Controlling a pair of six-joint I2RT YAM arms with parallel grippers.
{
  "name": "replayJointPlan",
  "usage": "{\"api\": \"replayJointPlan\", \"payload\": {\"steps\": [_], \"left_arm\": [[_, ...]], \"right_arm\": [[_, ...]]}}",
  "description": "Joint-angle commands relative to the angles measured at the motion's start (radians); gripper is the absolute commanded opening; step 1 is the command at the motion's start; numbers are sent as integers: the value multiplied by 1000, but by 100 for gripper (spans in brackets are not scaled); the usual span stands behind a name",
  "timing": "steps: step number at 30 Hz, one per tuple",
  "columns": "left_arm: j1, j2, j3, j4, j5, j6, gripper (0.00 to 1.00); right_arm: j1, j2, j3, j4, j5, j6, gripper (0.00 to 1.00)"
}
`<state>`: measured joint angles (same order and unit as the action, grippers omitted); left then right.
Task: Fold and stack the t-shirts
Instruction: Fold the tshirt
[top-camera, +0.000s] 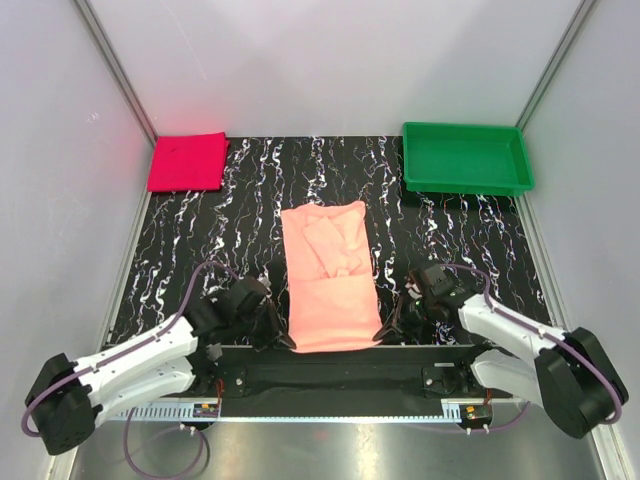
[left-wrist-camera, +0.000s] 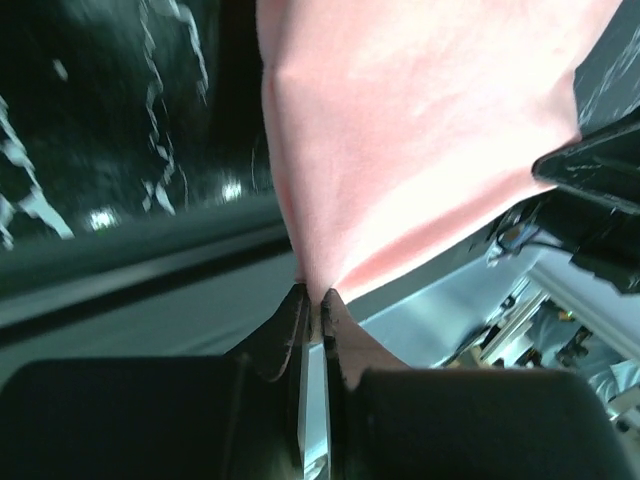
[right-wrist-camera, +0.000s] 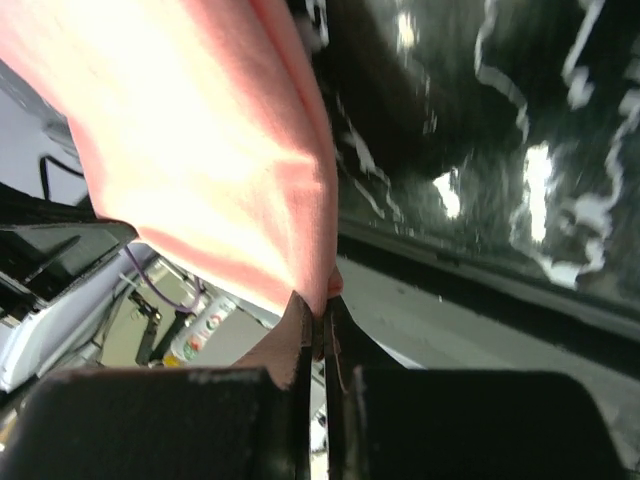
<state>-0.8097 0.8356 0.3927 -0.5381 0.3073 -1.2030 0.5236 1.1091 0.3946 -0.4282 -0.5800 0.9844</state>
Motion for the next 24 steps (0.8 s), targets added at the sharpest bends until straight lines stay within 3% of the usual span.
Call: {"api": "replayJointPlan", "payload": {"steps": [1, 10, 24], "left_arm": [[-71, -49, 0, -62, -20, -84, 0], [-86, -63, 153, -209, -63, -66, 0], [210, 161, 394, -203, 67, 157, 0]], "right_arm": [[39, -63, -13, -116, -27, 20, 0], [69, -112, 140, -245, -55, 36, 0], [3, 150, 463, -299, -104, -79, 0]]}}
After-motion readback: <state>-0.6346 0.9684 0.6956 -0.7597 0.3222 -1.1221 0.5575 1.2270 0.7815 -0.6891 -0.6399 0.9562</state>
